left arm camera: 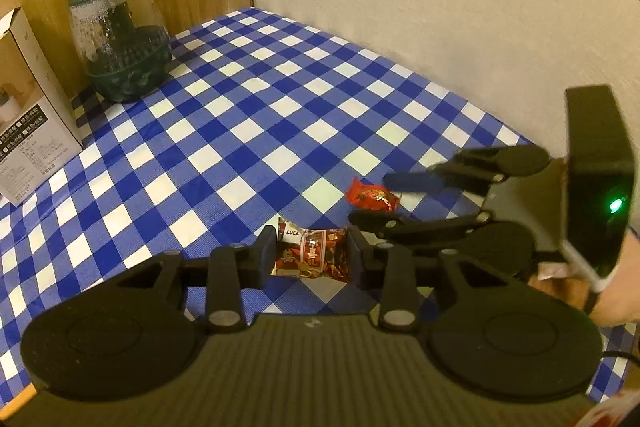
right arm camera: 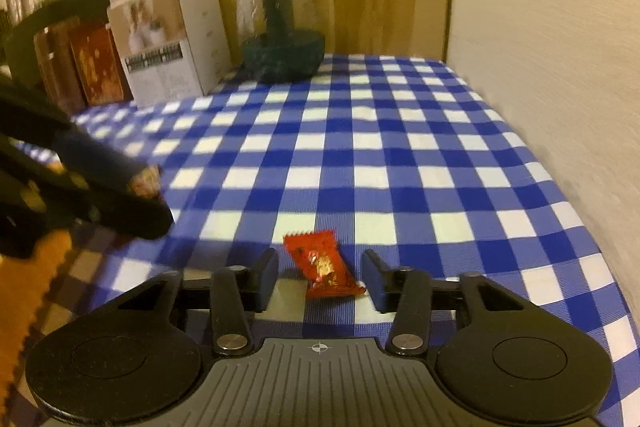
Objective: Organize snacks
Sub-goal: 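Grasp the red candy bag with the left gripper while the right gripper grasps another red candy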
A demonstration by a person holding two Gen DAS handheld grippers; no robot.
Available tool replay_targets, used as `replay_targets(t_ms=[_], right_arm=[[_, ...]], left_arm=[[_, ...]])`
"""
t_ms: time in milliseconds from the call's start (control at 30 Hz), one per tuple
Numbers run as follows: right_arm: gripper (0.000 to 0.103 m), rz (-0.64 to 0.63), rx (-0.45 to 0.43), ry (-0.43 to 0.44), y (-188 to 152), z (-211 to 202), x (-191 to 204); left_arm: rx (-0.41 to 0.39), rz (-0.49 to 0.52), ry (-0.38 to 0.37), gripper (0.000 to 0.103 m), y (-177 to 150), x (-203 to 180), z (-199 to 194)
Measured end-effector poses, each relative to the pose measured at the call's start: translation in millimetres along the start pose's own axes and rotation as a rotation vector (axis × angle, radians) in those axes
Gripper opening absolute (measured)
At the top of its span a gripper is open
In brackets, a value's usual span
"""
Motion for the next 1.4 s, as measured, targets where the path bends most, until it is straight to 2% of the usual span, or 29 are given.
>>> replay_targets(t_ms=[133,267,733,900,1400], right_arm=[[0.027,-0.015,-0.014,-0.022,-3,1,-1],[0.025,0.004,-0.009,-0.024,-5,-3,-1],[0.025,0.111,-0.008,-0.083,6,-53,-10],[0.025,0.182,0.001,-0.087,1,-81,-9],[0.025,0.223,-0.003,-0.138,-20,-164,17]], left_arm=[[-0.004,-0.007,-0.001,0.033,0,0,-1],[-0.002,-0.017,-0.002,0.033,-2,-2,-1],[-0.014,-0.043,-0.014,0.033,-10,-26,-20],[-0.024,-0.055,-0.014,0.033,-15,-40,-36],[-0.060,-0.144,0.002,0.033,-48,-72,-97]])
Point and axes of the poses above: each gripper's, at about its wrist camera, not at the fingertips, and z roughly the way its jaws point, x to its left, y to its top, the point moved 8 cm from there along z, roughly the way its jaws point, and after that the axes turned 5 degrees about -x, right-handed, at the moved point
